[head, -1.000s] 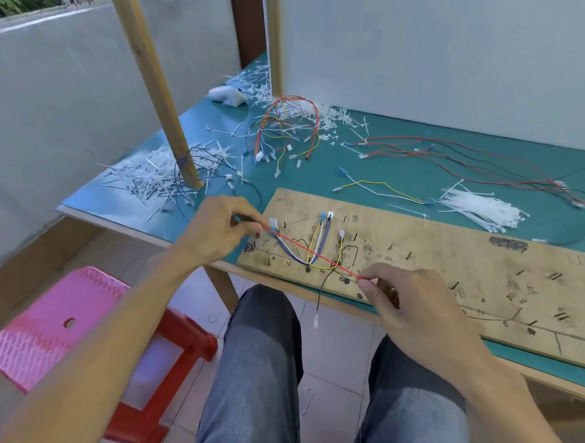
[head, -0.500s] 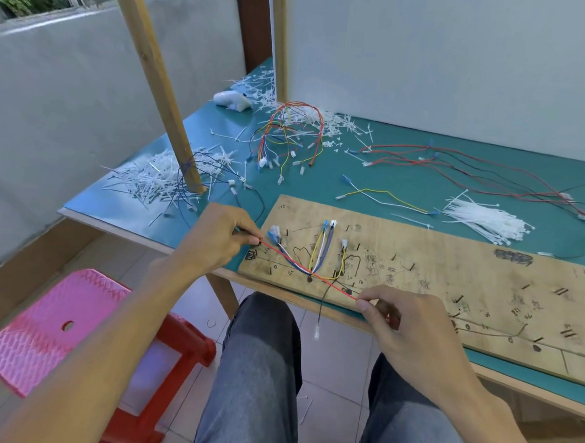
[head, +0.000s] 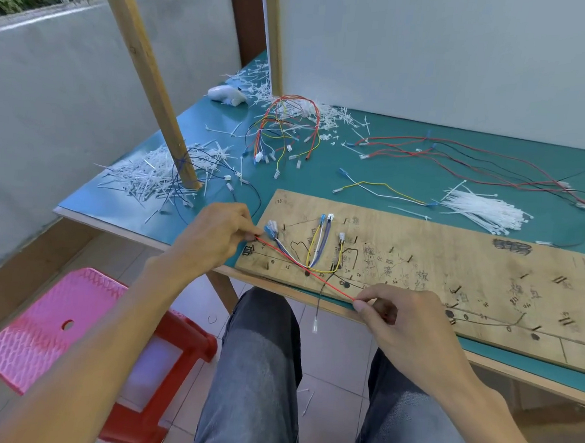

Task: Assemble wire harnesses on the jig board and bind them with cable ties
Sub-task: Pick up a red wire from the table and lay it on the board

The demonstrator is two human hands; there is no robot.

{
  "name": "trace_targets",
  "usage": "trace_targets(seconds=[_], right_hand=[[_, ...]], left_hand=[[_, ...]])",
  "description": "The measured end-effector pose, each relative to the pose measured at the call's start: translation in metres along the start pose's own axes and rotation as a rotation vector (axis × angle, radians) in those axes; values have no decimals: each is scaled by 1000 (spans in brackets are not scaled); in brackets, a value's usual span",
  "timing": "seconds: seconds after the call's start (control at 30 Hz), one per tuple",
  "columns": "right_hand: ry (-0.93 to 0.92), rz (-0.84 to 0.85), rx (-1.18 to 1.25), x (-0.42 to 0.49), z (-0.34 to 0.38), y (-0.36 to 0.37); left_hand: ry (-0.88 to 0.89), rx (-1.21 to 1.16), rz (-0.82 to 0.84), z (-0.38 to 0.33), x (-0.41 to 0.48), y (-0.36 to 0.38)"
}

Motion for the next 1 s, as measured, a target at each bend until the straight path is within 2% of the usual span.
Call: trace_targets(seconds=[0.17, 0.33, 0.47, 0.53, 0.63, 0.77, 1.0], right_hand=[[86, 31, 29, -1, -8, -3], [128, 41, 57, -5, -16, -12], [173, 2, 73, -9, -24, -26], [192, -20, 76, -11, -27, -35], [208, -53, 54, -13, -31, -49], [218, -110, 35, -19, -33, -65], [219, -226, 2, -31, -38, -85]], left_hand=[[17, 190, 91, -14, 7, -12], [22, 577, 282, -23, 5, -7], [-89, 524, 348, -23, -6, -11], [-123, 512, 300, -29, -13, -16], [-4, 499, 155, -65, -19, -15], [78, 322, 208, -118, -34, 23], [-108, 226, 201, -118, -48, 51]])
Point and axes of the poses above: each hand's wrist, its own x-axis towards the middle knuckle, its own y-axis out of the palm, z = x × y, the point moved 7 cm from there along x, towards the middle knuckle, and after that the axes turned 5 degrees about x, right-handed, at the moved point
